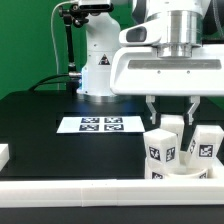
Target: Assemble stool
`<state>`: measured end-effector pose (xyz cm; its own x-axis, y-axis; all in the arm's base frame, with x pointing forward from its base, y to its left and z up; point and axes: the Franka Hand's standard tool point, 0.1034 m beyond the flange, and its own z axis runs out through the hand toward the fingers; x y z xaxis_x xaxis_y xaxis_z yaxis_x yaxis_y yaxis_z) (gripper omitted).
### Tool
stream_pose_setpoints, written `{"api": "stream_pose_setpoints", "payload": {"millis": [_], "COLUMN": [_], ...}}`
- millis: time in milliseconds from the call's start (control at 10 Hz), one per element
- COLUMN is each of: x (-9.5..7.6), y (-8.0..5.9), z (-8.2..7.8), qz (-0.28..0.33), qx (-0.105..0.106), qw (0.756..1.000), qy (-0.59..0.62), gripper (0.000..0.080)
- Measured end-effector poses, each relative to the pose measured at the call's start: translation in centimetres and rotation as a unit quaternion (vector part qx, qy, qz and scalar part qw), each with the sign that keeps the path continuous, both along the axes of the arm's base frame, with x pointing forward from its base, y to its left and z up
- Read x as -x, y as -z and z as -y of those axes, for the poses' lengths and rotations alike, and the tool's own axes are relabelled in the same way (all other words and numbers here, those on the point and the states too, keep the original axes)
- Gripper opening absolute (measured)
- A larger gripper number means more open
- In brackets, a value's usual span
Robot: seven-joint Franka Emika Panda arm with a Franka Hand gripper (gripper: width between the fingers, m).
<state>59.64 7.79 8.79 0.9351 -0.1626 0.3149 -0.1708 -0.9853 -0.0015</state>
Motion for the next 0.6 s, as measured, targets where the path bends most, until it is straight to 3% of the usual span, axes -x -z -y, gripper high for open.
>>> {"api": "stream_pose_setpoints", "payload": {"millis": [300, 500, 600], "x": [0.04, 0.04, 0.04], "y": [0.01, 0.02, 0.02], "z": [0.01, 0.01, 0.02], "qz": [0.013, 0.013, 0.013], "qx": [0.001, 0.001, 0.001], "qw": [1.000, 1.000, 1.000], "qy": [-0.001, -0.001, -0.001], "gripper": [0.0340, 0.0566, 0.0624]}}
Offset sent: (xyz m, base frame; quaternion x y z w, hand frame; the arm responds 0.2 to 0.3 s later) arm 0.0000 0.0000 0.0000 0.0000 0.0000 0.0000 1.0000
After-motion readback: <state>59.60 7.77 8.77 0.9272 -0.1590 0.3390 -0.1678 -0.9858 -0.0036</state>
